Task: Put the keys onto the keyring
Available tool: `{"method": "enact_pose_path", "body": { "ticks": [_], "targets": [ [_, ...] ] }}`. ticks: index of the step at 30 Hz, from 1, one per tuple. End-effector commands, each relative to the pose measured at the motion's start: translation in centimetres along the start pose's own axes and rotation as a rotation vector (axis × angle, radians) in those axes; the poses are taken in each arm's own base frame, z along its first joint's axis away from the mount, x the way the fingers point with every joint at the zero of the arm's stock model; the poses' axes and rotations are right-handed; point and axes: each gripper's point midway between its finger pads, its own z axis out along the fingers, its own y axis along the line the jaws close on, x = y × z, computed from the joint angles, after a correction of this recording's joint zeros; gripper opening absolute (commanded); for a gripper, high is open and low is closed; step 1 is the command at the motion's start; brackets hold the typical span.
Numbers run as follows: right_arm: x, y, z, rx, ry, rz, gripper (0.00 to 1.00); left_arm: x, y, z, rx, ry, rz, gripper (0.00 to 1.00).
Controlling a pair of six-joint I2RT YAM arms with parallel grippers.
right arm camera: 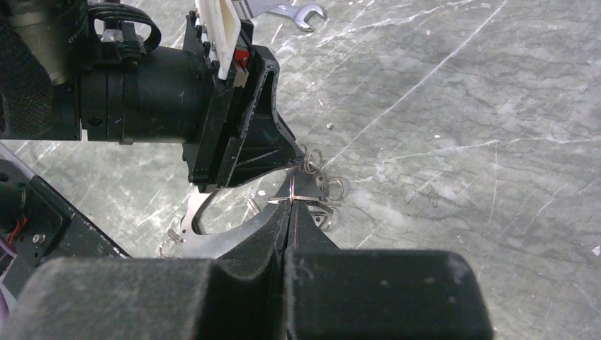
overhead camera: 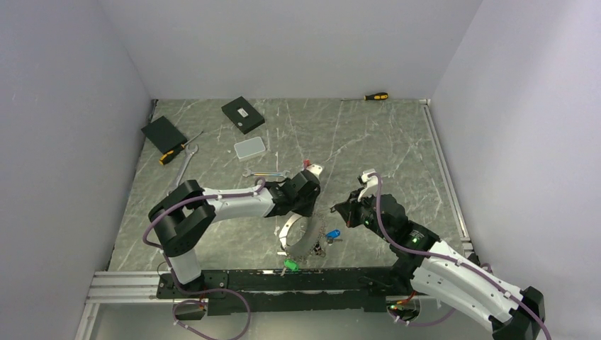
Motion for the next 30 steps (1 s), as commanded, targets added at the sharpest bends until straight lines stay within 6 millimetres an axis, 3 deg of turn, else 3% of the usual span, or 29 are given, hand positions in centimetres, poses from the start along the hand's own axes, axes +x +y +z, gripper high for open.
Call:
{"method": "enact_pose_path", "body": {
  "ticks": [1, 15, 30],
  "targets": [
    [-0.4, 0.1, 0.0, -0.002, -0.025, 0.007, 0.0, -1.4, -0.8, -1.0, -0.01, -0.048, -0.032, 0.32],
    [-0.4, 0.0, -0.1, 0.0, -0.022, 0.007, 0.0, 0.3, -0.1, -0.2, -0.066, -0.025, -0.054, 0.25],
    [-0.4, 0.1, 0.0, -0.001, -0.021, 0.005, 0.0, 1.3, -0.5, 1.1, -0.044, -0.011, -0.083, 0.25]
  ]
}}
